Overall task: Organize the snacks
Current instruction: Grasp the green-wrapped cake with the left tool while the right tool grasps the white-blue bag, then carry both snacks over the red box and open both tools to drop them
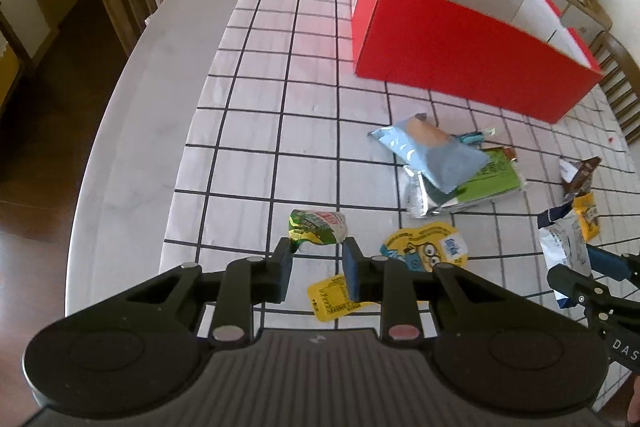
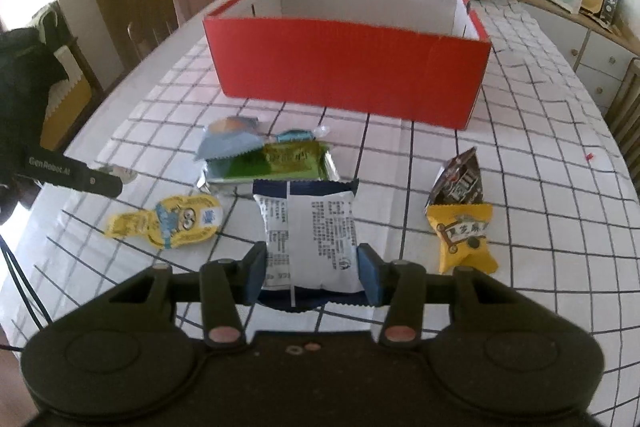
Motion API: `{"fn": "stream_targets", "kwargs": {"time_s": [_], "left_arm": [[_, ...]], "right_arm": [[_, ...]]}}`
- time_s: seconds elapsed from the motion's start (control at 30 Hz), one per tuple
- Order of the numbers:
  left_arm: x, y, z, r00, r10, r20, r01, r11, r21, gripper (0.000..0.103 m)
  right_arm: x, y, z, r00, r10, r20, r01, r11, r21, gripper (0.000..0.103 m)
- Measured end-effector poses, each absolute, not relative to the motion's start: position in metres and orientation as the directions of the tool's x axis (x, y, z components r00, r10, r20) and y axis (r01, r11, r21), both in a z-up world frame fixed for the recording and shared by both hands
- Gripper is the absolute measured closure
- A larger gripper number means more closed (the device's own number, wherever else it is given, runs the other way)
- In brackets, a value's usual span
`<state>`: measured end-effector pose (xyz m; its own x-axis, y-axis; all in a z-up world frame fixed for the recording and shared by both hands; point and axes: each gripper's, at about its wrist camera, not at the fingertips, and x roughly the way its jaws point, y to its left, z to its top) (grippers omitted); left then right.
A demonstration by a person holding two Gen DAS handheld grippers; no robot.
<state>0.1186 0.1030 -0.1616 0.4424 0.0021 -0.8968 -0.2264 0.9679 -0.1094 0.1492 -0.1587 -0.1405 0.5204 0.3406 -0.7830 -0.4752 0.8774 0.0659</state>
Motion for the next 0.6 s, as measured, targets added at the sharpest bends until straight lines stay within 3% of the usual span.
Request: {"fn": "stream_targets", "kwargs": {"time_s": [0.6], "left_arm": [[0.126,0.084,-0.085,0.602,-0.067,-0.796,-0.152,0.969,-0.196,0.077]], "right_arm": [[0.182,-0.18,-0.058,0.647,0.388,-0.657,-0.473,0.88,0.054,0.056]]}}
